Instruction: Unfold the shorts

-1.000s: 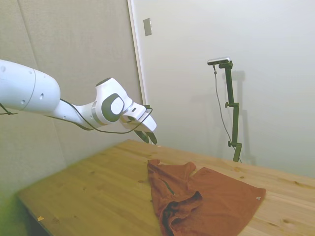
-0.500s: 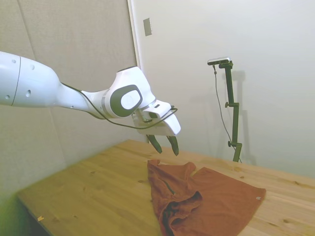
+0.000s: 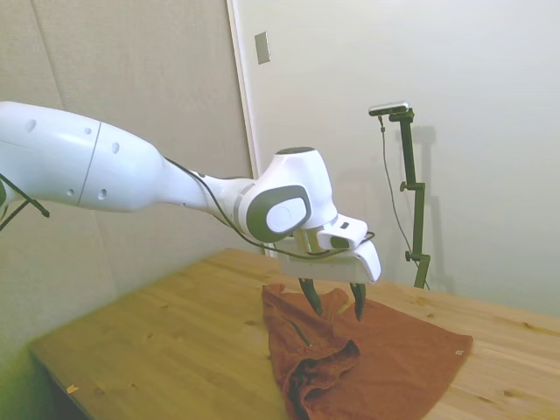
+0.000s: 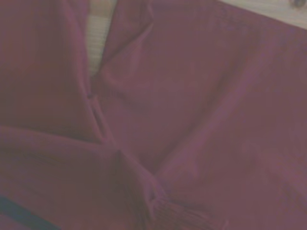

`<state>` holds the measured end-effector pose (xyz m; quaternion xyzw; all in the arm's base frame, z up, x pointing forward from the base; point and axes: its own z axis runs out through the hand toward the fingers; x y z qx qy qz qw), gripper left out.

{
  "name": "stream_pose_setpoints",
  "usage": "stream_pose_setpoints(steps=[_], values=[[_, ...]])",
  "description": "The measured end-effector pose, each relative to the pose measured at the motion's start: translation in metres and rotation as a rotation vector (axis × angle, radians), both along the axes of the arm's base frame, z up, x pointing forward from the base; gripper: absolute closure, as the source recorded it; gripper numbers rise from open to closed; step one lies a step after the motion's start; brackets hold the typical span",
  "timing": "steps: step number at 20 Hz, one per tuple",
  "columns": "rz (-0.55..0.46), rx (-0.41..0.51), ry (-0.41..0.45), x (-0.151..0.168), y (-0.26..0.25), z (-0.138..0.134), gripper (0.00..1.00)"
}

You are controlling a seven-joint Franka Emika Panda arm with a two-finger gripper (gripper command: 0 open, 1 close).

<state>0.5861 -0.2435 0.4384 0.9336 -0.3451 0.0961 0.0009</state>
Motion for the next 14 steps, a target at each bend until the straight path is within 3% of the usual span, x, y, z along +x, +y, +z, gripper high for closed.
stream_pose_setpoints(steps=[6, 14], values=[[0.044, 0.030, 0.052, 0.008, -0.029, -0.031, 0.00], [0.092, 0.058, 0.077, 0.020, -0.019, -0.058, 0.00]])
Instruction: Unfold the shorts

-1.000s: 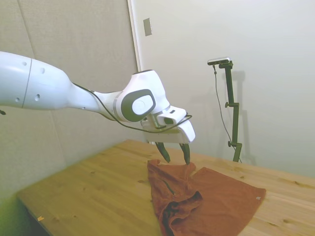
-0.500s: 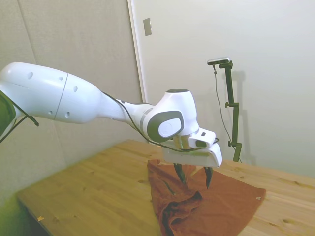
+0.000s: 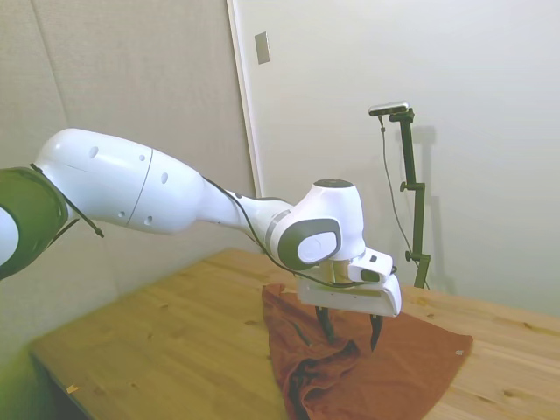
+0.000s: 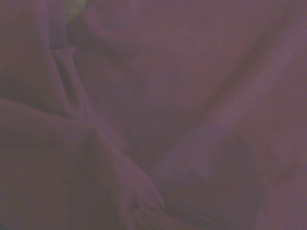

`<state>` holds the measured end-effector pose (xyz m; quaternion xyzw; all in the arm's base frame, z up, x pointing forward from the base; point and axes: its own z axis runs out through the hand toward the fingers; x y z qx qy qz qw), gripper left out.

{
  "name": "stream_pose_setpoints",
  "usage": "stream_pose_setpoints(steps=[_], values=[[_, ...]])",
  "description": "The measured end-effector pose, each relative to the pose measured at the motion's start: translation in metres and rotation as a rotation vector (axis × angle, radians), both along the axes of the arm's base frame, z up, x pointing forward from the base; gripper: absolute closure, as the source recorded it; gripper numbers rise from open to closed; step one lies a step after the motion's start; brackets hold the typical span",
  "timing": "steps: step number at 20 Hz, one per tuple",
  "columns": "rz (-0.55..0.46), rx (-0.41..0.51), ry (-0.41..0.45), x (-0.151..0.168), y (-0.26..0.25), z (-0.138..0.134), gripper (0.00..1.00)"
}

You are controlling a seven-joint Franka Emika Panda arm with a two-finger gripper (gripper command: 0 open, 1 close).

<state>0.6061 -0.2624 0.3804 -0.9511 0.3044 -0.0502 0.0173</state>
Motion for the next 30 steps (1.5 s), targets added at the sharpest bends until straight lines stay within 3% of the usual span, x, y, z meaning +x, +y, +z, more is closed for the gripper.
stream_pose_setpoints(steps=[1, 2, 16, 30], values=[[0.004, 0.003, 0.002, 0.001, 0.002, -0.002, 0.00], [0.009, 0.007, 0.005, 0.002, 0.005, -0.005, 1.00], [0.019, 0.038, 0.027, 0.003, 0.015, -0.024, 1.00], [0.020, 0.042, 0.033, 0.005, 0.015, -0.018, 1.00]])
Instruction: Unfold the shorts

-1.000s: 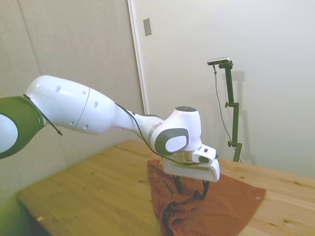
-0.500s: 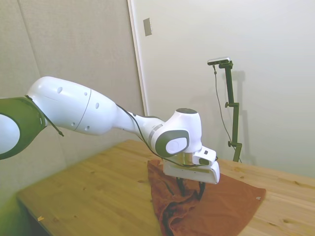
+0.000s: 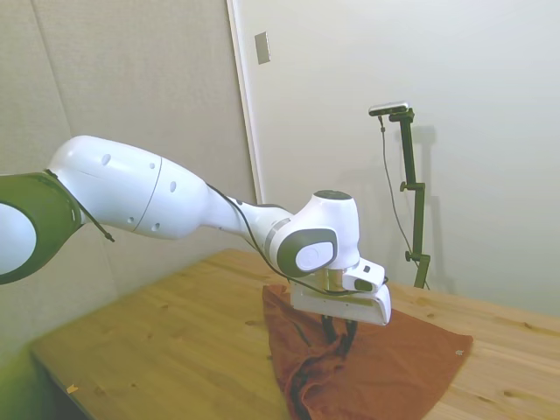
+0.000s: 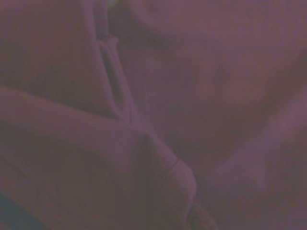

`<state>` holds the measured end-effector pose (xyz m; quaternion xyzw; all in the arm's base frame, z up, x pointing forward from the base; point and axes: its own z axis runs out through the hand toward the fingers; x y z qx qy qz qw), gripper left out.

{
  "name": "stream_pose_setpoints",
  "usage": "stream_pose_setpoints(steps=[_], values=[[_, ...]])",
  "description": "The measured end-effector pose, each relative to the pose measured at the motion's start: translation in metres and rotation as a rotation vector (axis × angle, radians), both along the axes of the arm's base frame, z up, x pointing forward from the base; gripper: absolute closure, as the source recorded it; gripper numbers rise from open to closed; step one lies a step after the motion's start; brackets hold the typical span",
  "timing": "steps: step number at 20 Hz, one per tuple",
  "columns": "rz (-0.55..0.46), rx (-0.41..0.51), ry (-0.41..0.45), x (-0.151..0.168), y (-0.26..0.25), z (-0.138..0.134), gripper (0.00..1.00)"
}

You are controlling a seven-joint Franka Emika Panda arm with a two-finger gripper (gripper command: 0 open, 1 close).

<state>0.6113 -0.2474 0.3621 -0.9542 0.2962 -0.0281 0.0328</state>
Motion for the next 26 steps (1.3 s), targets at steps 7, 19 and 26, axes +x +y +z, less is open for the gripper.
stream_pose_setpoints(steps=[7, 19, 26], values=[[0.018, -0.002, -0.014, 0.003, 0.013, 0.013, 1.00], [0.287, -0.095, -0.058, -0.117, 0.160, 0.080, 1.00], [0.364, -0.201, 0.009, -0.153, 0.219, 0.061, 1.00]])
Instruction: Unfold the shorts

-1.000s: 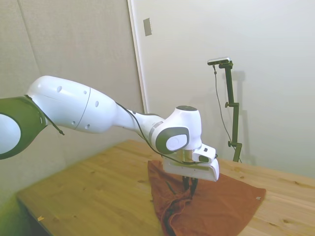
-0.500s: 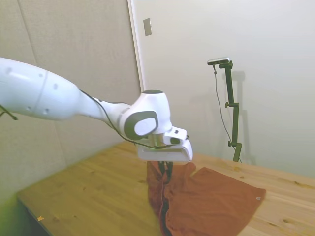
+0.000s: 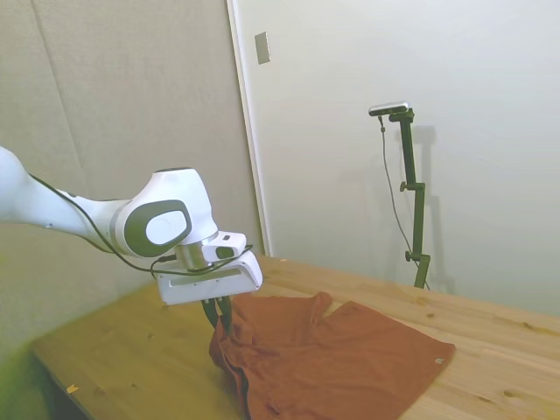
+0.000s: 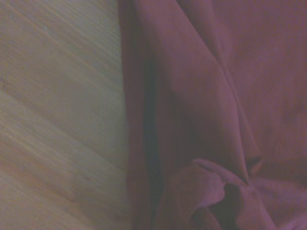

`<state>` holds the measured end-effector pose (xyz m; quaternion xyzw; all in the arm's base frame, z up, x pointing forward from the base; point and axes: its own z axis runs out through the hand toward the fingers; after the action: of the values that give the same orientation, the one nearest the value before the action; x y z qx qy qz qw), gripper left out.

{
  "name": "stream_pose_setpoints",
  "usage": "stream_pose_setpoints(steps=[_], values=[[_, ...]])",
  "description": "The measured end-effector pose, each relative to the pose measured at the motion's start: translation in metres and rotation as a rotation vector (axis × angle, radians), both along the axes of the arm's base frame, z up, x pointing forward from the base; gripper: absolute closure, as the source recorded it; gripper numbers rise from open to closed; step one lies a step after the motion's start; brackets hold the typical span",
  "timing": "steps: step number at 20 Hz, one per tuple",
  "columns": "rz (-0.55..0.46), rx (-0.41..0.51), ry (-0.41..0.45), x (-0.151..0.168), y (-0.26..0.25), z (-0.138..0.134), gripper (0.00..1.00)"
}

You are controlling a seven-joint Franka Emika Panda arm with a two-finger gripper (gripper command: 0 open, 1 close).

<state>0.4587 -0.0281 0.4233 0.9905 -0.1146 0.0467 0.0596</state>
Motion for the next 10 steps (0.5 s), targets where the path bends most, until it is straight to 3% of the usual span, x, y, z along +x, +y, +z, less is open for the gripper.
stream_pose_setpoints(steps=[1, 2, 10], values=[[-0.005, -0.007, 0.010, 0.000, 0.004, -0.003, 1.00], [-0.012, -0.015, 0.013, 0.000, 0.006, -0.005, 0.00], [-0.021, -0.057, 0.015, 0.002, 0.015, -0.009, 0.00]])
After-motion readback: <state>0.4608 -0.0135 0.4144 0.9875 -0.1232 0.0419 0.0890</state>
